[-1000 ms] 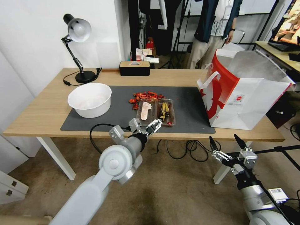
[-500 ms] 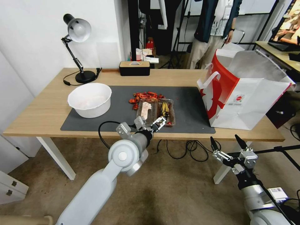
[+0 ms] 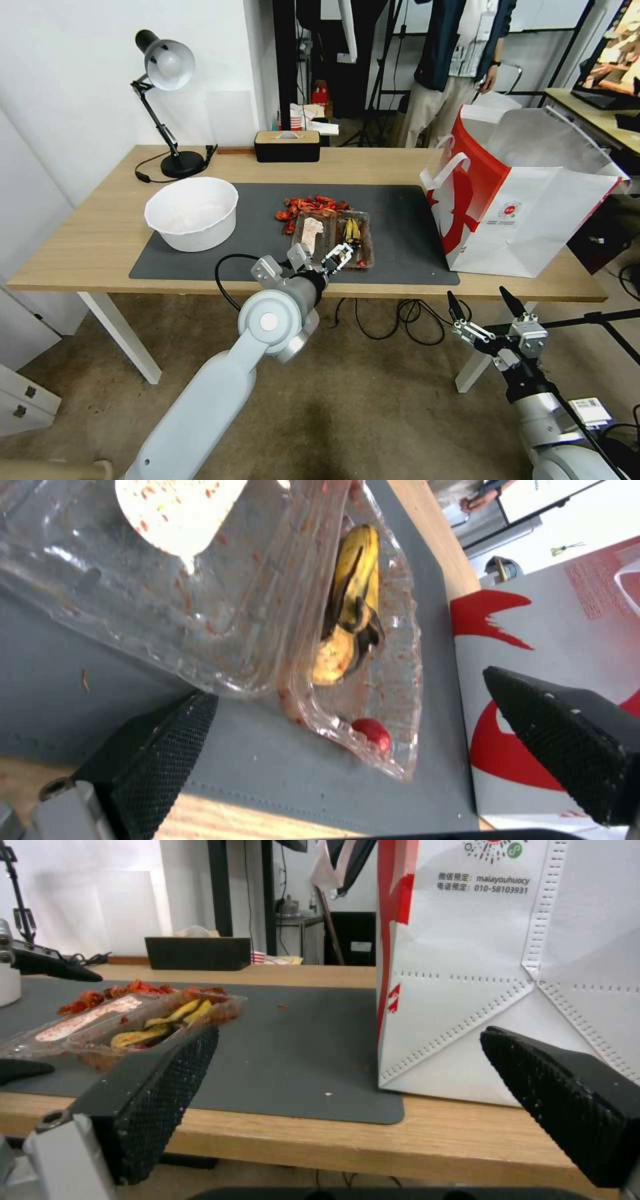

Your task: Close the disposable takeout box, then place it into the delivery bag.

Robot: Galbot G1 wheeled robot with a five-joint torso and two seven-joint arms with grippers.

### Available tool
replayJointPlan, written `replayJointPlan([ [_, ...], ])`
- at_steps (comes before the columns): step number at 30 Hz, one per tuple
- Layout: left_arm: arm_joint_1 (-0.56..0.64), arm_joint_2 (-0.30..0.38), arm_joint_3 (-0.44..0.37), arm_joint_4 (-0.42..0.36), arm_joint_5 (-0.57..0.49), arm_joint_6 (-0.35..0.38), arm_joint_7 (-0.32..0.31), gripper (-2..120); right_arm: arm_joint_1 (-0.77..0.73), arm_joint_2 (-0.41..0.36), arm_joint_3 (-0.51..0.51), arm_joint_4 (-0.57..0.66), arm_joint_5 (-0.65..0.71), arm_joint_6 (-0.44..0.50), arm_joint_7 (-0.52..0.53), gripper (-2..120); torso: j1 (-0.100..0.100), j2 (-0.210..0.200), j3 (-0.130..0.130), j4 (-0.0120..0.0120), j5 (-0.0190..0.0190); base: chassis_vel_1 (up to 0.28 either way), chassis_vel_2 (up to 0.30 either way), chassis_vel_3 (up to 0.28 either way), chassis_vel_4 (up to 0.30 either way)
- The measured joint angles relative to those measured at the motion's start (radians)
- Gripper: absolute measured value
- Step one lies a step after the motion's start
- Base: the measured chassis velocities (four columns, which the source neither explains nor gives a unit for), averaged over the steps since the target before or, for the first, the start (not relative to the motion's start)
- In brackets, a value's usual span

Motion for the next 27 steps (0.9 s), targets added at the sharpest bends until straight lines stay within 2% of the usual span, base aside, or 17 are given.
replayJointPlan([
  [11,0.009,0.013,-0.021,-0.01,-0.007,-0.012,0.009,100,-0.001,0.011,-0.013,-0.003,-0.014,0.002,0.0,100,0.0,0.0,0.001,0.0007,0.0003,0.0,0.0,0.0,0.0],
  [27,0.014,0.013,-0.034,-0.023,-0.001,-0.051,0.088,100,-0.004,0.023,-0.021,-0.004,-0.031,0.004,-0.003,100,0.0,-0.001,0.0,0.0006,0.0001,0.0,0.0,0.0,0.0],
])
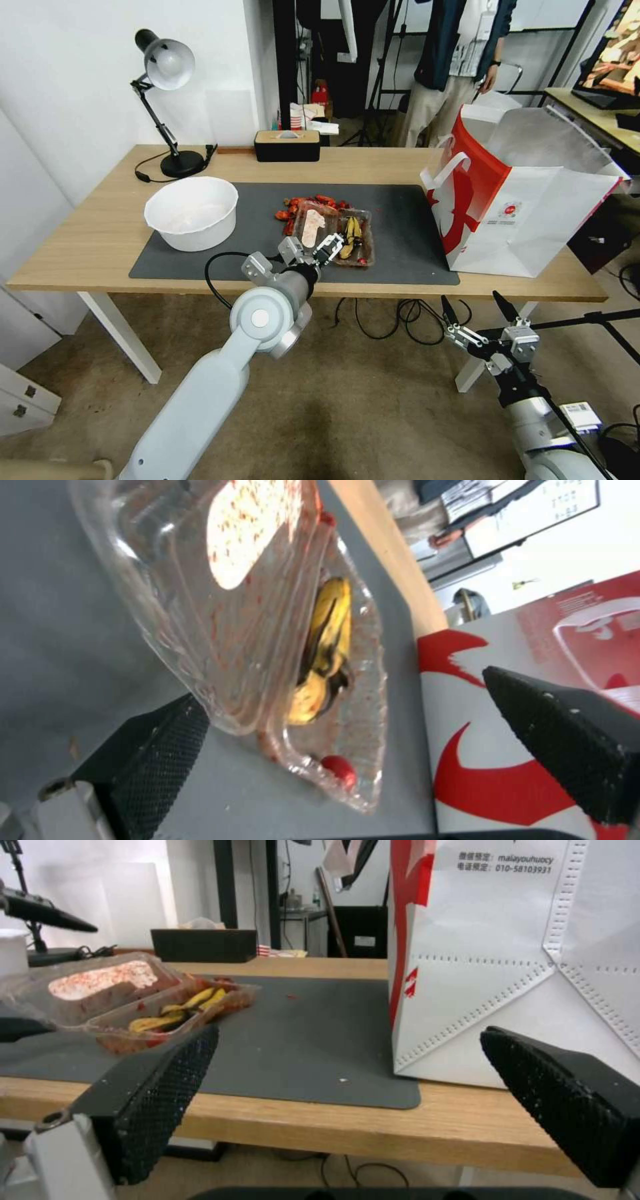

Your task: Close the disposable takeout box, then place it into the delivery bag.

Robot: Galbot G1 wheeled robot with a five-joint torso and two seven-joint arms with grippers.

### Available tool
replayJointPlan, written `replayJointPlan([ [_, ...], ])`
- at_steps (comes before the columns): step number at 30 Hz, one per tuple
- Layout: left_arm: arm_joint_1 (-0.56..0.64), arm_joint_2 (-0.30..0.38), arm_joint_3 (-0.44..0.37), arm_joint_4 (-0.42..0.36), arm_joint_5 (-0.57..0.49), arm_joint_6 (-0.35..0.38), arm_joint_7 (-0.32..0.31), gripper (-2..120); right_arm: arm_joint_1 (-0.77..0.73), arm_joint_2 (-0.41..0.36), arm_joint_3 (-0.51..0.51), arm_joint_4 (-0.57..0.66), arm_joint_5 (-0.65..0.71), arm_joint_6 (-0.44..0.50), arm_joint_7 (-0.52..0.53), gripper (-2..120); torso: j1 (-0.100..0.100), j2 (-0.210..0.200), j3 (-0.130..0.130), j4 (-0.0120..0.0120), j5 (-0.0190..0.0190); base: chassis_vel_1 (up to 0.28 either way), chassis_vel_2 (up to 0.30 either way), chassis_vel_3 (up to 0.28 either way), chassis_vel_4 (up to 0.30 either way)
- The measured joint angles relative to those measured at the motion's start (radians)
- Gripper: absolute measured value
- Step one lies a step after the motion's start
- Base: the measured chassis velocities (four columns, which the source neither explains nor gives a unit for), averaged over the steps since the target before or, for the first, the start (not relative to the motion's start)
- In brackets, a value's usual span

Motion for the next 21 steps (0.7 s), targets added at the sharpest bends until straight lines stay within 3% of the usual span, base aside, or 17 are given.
replayJointPlan([
  [21,-0.069,0.031,-0.043,-0.031,-0.062,-0.025,0.06,100,-0.004,-0.002,0.0,0.0,-0.006,0.0,-0.001,100,0.0,0.0,0.0,0.0,0.0001,0.0,0.0,0.0,0.0],
])
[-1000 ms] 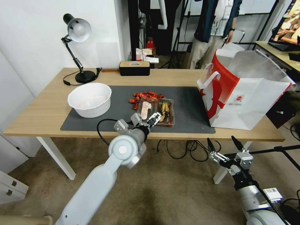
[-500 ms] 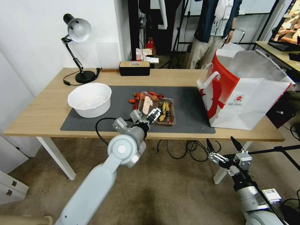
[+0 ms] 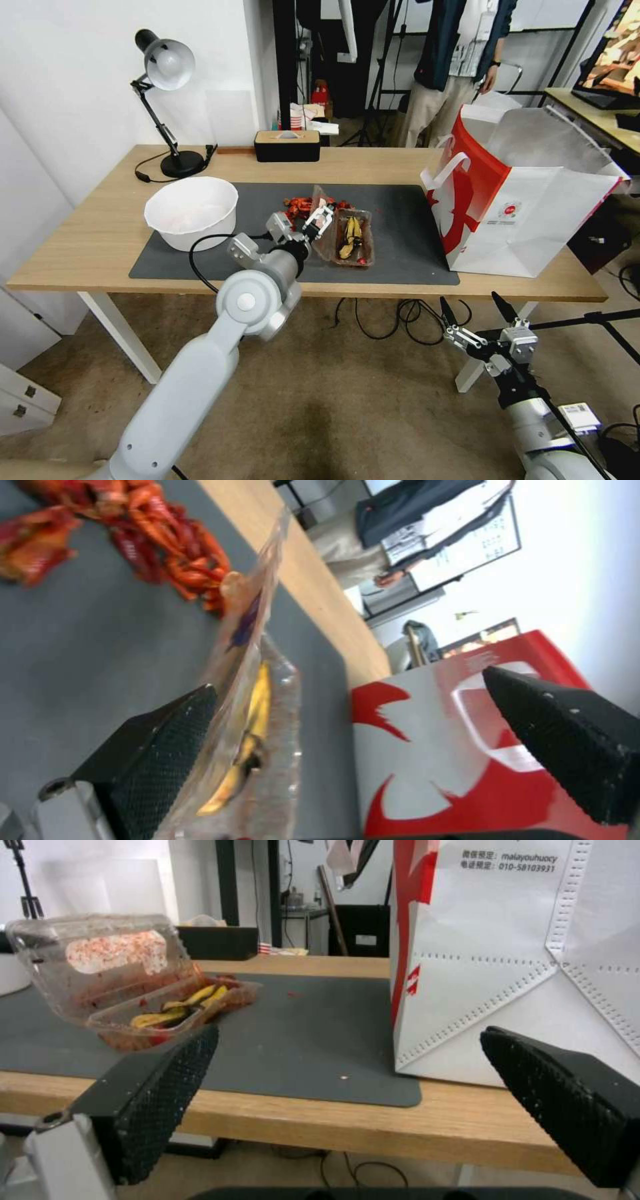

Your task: Close the disposable takeout box, then place it into the delivery bag.

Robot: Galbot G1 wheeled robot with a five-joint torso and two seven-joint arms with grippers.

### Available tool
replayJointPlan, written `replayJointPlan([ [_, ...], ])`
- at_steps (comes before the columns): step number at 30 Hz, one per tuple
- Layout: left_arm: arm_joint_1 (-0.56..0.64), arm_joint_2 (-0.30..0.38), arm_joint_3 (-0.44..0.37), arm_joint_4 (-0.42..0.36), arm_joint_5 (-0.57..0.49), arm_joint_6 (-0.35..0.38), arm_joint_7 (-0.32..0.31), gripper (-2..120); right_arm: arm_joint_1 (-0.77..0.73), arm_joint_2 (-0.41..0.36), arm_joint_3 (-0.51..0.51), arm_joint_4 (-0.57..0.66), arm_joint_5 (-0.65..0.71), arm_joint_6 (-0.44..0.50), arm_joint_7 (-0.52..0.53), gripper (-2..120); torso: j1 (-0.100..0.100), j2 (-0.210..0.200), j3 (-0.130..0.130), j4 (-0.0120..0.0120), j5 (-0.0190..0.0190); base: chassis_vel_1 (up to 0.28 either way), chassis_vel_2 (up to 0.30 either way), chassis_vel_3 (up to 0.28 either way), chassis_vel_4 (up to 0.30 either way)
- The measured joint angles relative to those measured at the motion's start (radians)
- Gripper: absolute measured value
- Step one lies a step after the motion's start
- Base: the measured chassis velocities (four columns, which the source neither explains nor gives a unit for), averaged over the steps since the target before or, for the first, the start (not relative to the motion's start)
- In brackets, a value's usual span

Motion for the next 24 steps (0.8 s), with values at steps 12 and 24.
replayJointPlan([
  [12,-0.066,-0.086,0.124,0.054,0.041,0.029,0.027,100,-0.047,0.012,0.035,0.048,0.001,0.008,-0.002,100,0.0,0.0,0.0,-0.0003,0.0001,0.0,0.0,0.0,0.0],
  [24,-0.147,-0.103,0.214,0.098,0.06,0.04,0.028,100,-0.102,0.074,0.049,0.115,-0.021,0.021,-0.008,100,0.0,0.0,0.0,-0.0001,-0.0001,0.0,0.0,0.0,0.0],
])
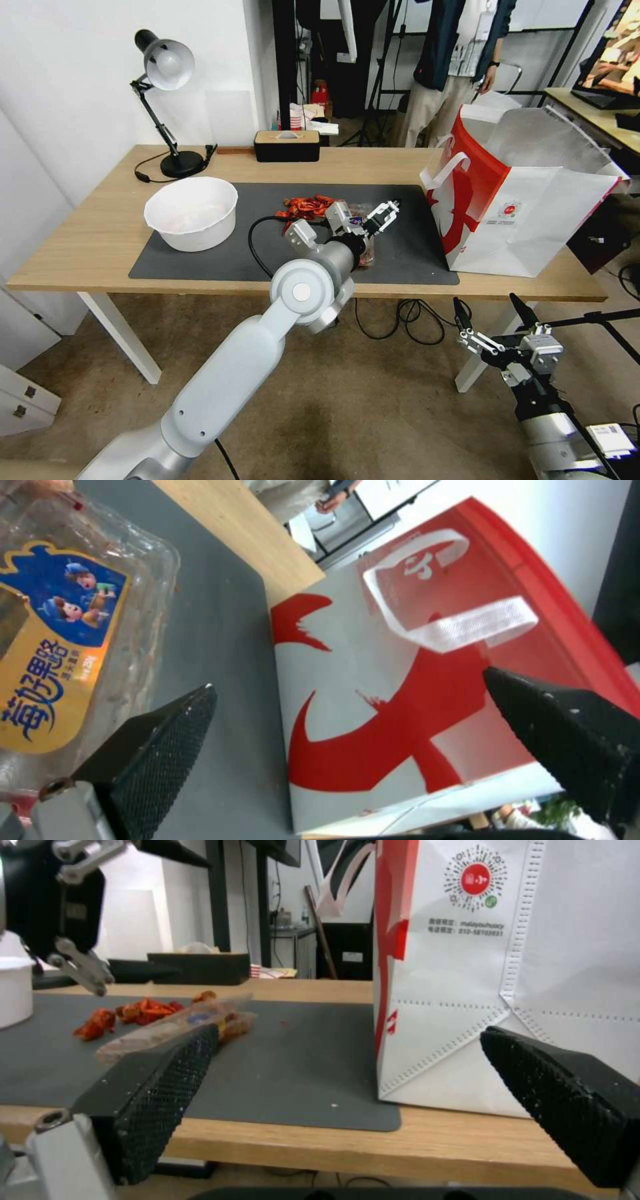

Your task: Close the disposable takeout box, then place it into the delivery bag.

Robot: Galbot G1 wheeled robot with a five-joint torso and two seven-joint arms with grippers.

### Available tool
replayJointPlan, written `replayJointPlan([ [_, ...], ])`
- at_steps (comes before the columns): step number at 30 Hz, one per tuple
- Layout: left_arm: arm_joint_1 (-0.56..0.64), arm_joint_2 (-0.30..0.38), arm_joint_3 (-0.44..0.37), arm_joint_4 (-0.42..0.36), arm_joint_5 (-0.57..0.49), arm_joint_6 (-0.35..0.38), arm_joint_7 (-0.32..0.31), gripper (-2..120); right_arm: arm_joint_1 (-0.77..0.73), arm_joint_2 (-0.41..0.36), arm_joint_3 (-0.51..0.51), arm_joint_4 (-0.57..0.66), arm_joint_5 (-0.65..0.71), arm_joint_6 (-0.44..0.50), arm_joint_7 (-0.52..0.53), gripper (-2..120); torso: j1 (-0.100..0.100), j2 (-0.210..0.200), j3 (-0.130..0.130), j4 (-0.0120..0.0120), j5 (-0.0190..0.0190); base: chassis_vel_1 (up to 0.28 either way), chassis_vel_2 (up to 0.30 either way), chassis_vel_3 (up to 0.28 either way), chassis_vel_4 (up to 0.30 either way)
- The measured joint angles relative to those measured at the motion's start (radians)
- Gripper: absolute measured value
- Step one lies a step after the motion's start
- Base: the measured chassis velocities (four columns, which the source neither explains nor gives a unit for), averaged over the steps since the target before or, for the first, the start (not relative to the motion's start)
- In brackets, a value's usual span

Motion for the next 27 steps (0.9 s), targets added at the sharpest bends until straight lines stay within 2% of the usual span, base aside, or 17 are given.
replayJointPlan([
  [2,0.0,0.008,0.009,-0.002,0.02,0.01,0.003,100,-0.001,0.006,-0.003,0.003,-0.003,0.001,-0.001,100,0.0,0.0,0.0,0.0,0.0,0.0,0.0,0.0,0.0],
  [4,0.0,0.036,0.021,-0.007,0.067,0.037,0.044,100,-0.001,0.011,-0.008,0.007,-0.005,0.001,-0.002,100,0.0,0.0,0.0,-0.0001,-0.0002,0.0,0.0,0.0,0.0],
  [6,0.0,0.043,0.022,-0.01,0.075,0.042,0.057,100,0.0,0.011,-0.009,0.008,-0.005,0.001,-0.003,100,0.0,0.0,0.0,-0.0001,-0.0001,0.0,0.0,0.0,0.0],
  [8,-0.011,0.108,0.04,-0.027,0.201,0.067,0.162,94,0.005,0.009,-0.015,0.016,0.001,0.001,-0.009,100,0.0,0.0,0.0,0.0002,-0.0003,0.0,0.0,0.0,0.0],
  [9,-0.011,0.108,0.04,-0.027,0.201,0.067,0.162,94,0.005,0.009,-0.015,0.016,0.001,0.001,-0.009,100,0.0,0.0,0.0,0.0002,-0.0003,0.0,0.0,0.0,0.0],
  [11,-0.055,0.184,0.065,-0.022,0.397,0.07,0.285,84,0.014,0.002,-0.021,0.027,0.02,0.001,-0.022,100,0.0,0.0,0.0,0.0002,0.0,0.0,0.0,0.0,0.0],
  [12,-0.055,0.184,0.065,-0.022,0.397,0.07,0.285,84,0.014,0.002,-0.021,0.027,0.02,0.001,-0.022,100,0.0,0.0,0.0,0.0002,0.0,0.0,0.0,0.0,0.0],
  [15,-0.147,0.288,0.097,0.05,0.69,0.05,0.57,69,0.034,-0.016,-0.027,0.053,0.093,-0.01,-0.053,100,0.0,0.0,0.0,0.0,0.0,0.0,0.0,0.0,0.0],
  [16,-0.147,0.288,0.097,0.05,0.69,0.05,0.57,69,0.034,-0.016,-0.027,0.053,0.093,-0.01,-0.053,100,0.0,0.0,0.0,0.0,0.0,0.0,0.0,0.0,0.0],
  [18,-0.203,0.336,0.138,0.098,0.792,0.043,0.686,59,0.048,-0.034,-0.031,0.076,0.175,-0.031,-0.062,100,0.0,0.0,0.0,0.0002,-0.0003,0.0,0.0,0.0,0.0],
  [19,-0.203,0.336,0.138,0.098,0.792,0.043,0.686,59,0.048,-0.034,-0.031,0.076,0.175,-0.031,-0.062,100,0.0,0.0,0.0,0.0002,-0.0003,0.0,0.0,0.0,0.0],
  [21,-0.258,0.37,0.198,0.174,0.913,0.024,0.797,47,0.064,-0.053,-0.029,0.091,0.253,-0.049,-0.064,99,0.0,0.0,0.0,0.0,-0.0001,0.0,0.0,0.0,0.0],
  [22,-0.267,0.376,0.211,0.188,0.942,0.021,0.825,43,0.067,-0.058,-0.027,0.093,0.266,-0.052,-0.064,99,0.0,0.0,0.0,0.0,0.0,0.0,0.0,0.0,0.0],
  [23,-0.267,0.376,0.211,0.188,0.942,0.021,0.825,43,0.067,-0.058,-0.027,0.093,0.266,-0.052,-0.064,99,0.0,0.0,0.0,0.0,0.0,0.0,0.0,0.0,0.0],
  [24,-0.287,0.387,0.236,0.219,1.007,0.013,0.884,38,0.072,-0.069,-0.022,0.096,0.29,-0.057,-0.064,99,0.0,0.0,0.0,-0.0001,0.0,0.0,0.0,0.0,0.0],
  [26,-0.305,0.395,0.25,0.248,1.109,0.013,0.951,28,0.077,-0.087,-0.017,0.1,0.32,-0.065,-0.063,99,0.0,0.0,0.0,0.0,0.0,0.0,0.0,0.0,0.0],
  [27,-0.305,0.395,0.25,0.248,1.109,0.013,0.951,28,0.077,-0.087,-0.017,0.1,0.32,-0.065,-0.063,99,0.0,0.0,0.0,0.0,0.0,0.0,0.0,0.0,0.0],
])
